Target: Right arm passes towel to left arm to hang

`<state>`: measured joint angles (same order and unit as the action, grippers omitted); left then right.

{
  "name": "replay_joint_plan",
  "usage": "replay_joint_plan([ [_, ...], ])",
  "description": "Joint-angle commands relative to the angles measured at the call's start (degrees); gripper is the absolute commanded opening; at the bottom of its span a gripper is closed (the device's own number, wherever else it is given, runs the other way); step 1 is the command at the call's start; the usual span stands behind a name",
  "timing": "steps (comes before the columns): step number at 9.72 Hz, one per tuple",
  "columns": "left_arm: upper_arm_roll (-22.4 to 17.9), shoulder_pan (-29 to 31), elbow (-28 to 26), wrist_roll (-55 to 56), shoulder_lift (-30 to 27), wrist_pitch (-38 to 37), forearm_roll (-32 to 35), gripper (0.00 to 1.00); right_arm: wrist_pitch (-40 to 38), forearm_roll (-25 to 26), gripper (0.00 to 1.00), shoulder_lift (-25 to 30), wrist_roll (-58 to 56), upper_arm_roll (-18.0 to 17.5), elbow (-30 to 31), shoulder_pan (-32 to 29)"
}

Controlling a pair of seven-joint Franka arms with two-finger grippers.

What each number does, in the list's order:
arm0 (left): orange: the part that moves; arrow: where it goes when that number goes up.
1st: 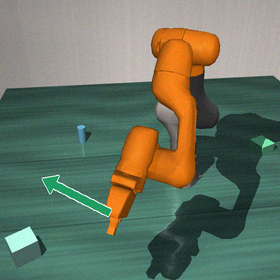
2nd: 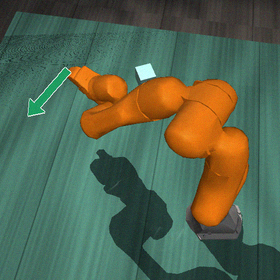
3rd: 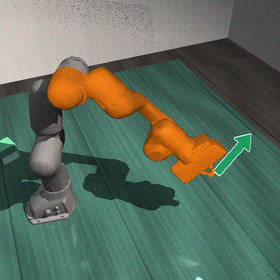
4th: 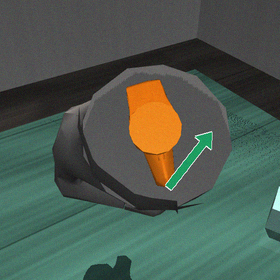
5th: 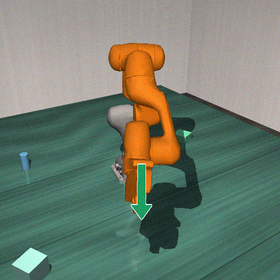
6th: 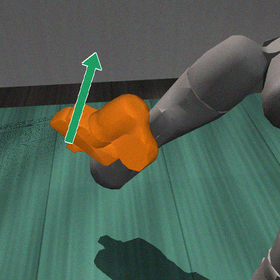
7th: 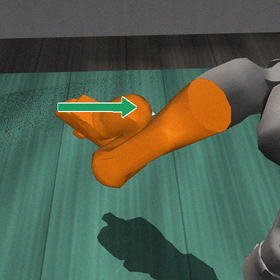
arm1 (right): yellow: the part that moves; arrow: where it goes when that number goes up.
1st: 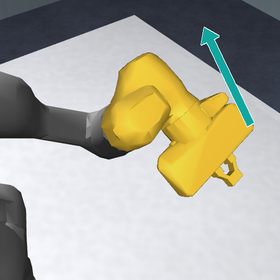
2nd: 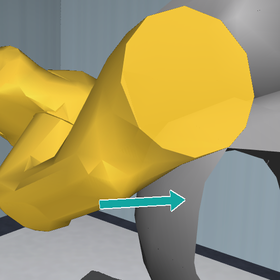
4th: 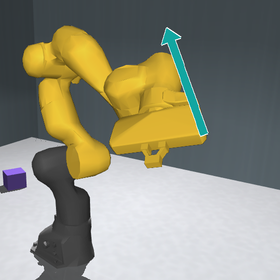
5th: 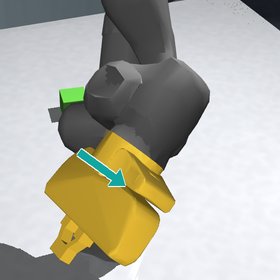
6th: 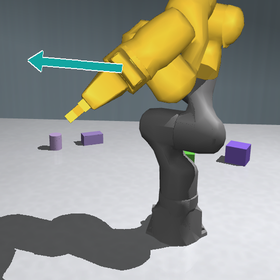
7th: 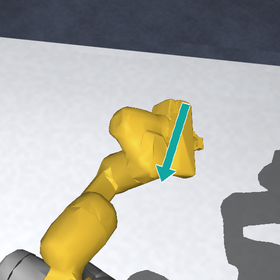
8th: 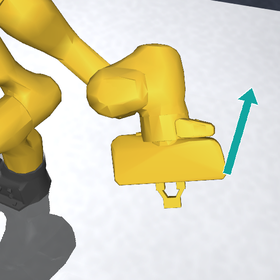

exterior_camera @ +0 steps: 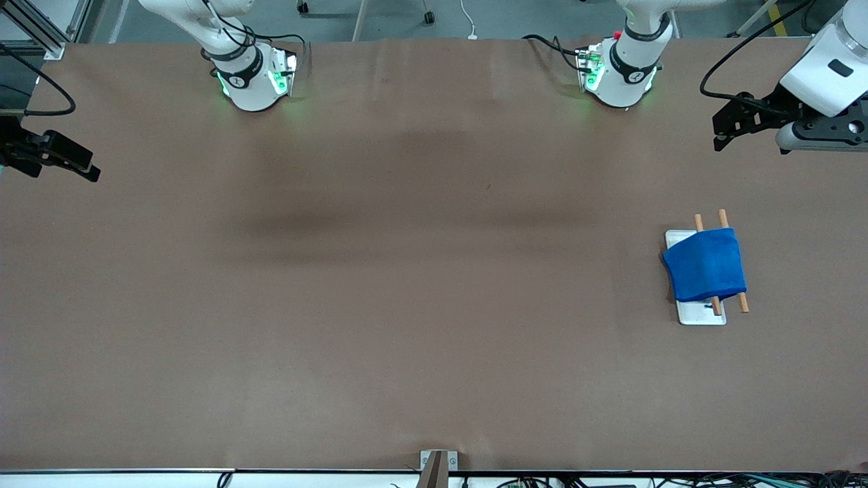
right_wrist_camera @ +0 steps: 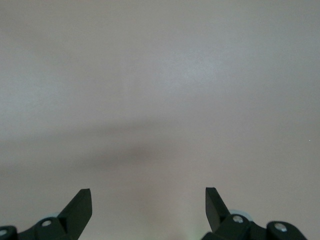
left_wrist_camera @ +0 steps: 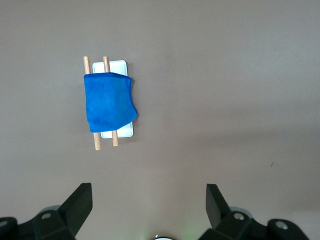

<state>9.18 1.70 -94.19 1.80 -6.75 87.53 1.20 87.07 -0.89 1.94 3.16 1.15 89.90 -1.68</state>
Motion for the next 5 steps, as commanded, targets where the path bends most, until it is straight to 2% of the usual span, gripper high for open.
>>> replay_joint_plan([
  [1,0.0,-0.1,0.5,0.0,1.8,-1.0,0.7,1.0,0.5,0.8,1.0,1.2,0.5,-0.2,1.4,-0.3],
  [5,0.0,0.0,0.4,0.1,1.9,-1.0,0.2,1.0,0.4,0.4,1.0,1.2,0.2,-0.1,1.5,-1.2],
])
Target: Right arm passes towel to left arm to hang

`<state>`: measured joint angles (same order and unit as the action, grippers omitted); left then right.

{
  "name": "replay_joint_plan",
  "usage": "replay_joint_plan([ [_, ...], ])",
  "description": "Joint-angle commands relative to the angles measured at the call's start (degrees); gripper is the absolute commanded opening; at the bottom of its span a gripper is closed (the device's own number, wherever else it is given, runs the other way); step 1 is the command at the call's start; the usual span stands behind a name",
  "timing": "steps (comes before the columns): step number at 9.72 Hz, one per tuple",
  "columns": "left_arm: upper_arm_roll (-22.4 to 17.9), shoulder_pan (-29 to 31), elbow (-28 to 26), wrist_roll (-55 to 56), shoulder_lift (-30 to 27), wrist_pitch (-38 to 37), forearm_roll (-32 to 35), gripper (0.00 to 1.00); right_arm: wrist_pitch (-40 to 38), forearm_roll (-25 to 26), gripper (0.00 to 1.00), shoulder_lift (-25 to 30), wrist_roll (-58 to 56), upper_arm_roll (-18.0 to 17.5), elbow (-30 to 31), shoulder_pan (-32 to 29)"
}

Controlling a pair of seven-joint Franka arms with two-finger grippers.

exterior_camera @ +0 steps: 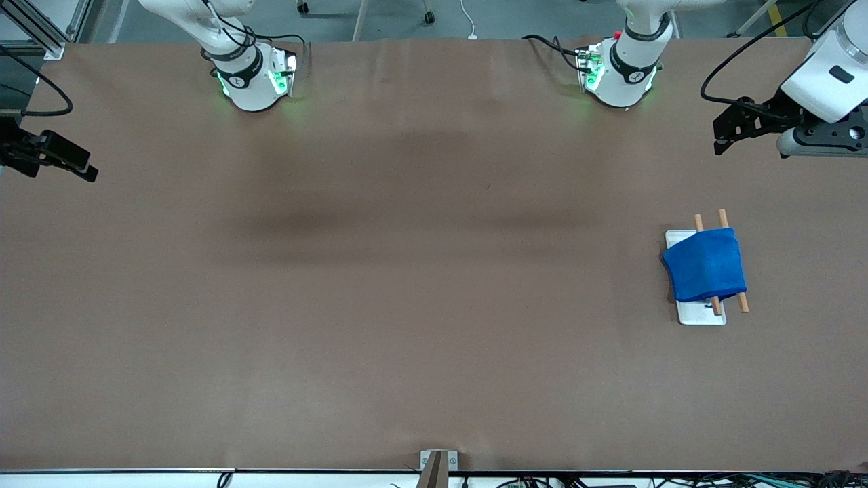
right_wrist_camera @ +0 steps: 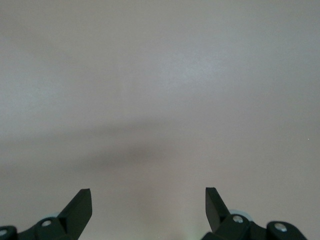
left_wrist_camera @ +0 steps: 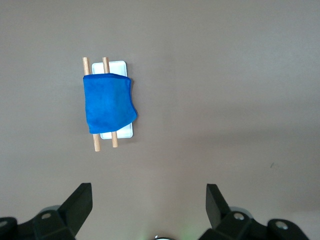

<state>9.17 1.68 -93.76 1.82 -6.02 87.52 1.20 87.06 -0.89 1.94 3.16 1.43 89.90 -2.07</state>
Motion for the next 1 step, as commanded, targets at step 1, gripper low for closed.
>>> replay_joint_plan([
  [1,0.0,0.1,-0.1,0.1,1.2,-1.1,0.1,1.0,0.5,0.4,1.0,1.2,0.2,-0.4,1.4,-0.8],
])
